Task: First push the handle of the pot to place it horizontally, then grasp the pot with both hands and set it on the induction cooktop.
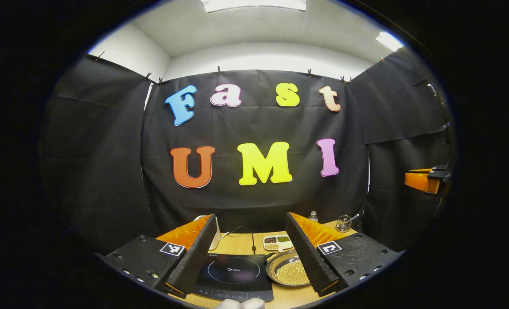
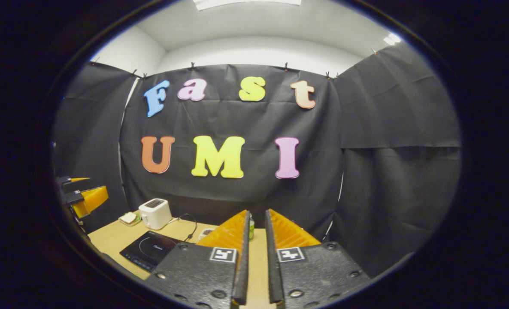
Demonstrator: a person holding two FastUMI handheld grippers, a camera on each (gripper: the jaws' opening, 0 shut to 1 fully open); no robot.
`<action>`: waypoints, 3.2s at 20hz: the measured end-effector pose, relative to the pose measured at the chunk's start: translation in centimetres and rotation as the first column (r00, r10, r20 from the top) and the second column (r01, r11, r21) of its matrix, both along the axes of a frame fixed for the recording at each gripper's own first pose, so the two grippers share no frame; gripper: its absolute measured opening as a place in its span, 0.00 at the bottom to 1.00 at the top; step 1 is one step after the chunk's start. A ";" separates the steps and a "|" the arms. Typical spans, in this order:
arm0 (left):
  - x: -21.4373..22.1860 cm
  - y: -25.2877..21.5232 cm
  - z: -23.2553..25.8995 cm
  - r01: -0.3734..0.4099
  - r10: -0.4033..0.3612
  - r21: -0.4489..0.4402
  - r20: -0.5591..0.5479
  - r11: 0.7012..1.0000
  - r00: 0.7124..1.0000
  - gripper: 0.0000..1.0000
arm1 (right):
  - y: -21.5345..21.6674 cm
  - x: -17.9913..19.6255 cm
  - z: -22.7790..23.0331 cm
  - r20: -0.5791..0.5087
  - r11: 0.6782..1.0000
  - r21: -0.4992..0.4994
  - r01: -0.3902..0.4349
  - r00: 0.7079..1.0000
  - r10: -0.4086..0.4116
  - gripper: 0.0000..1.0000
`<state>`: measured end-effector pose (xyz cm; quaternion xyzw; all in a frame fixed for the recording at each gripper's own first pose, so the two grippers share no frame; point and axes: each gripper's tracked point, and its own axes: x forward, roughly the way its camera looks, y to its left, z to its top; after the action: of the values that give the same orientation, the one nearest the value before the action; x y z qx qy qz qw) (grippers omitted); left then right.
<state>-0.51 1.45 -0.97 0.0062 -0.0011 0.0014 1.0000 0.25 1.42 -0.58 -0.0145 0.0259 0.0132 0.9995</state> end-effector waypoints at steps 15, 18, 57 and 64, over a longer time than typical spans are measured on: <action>-1.6 0.4 -0.8 -0.079 0.079 0.003 -0.017 0.997 0.997 0.96 | 6.1 3.6 -16.4 -0.355 0.966 0.016 -0.260 0.901 0.248 0.04; -1.9 0.6 -1.3 -0.093 0.093 0.001 -0.033 0.996 0.995 0.96 | 7.2 3.3 -21.7 -0.439 0.956 0.004 -0.294 0.858 0.265 0.04; -2.4 3.0 -4.6 -0.208 0.203 -0.026 -0.125 0.978 0.971 0.96 | 6.8 4.8 -40.4 -0.762 0.954 0.054 -0.296 0.605 0.231 0.04; -2.2 3.3 -4.7 -0.227 0.221 -0.031 -0.126 0.973 0.967 0.96 | 5.2 5.5 -40.4 -0.772 0.958 0.041 -0.285 0.599 0.212 0.04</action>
<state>-2.66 4.76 -5.64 -0.0163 0.0606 0.1140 0.9915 5.75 6.59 -40.94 -0.0541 0.4469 0.1558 0.8792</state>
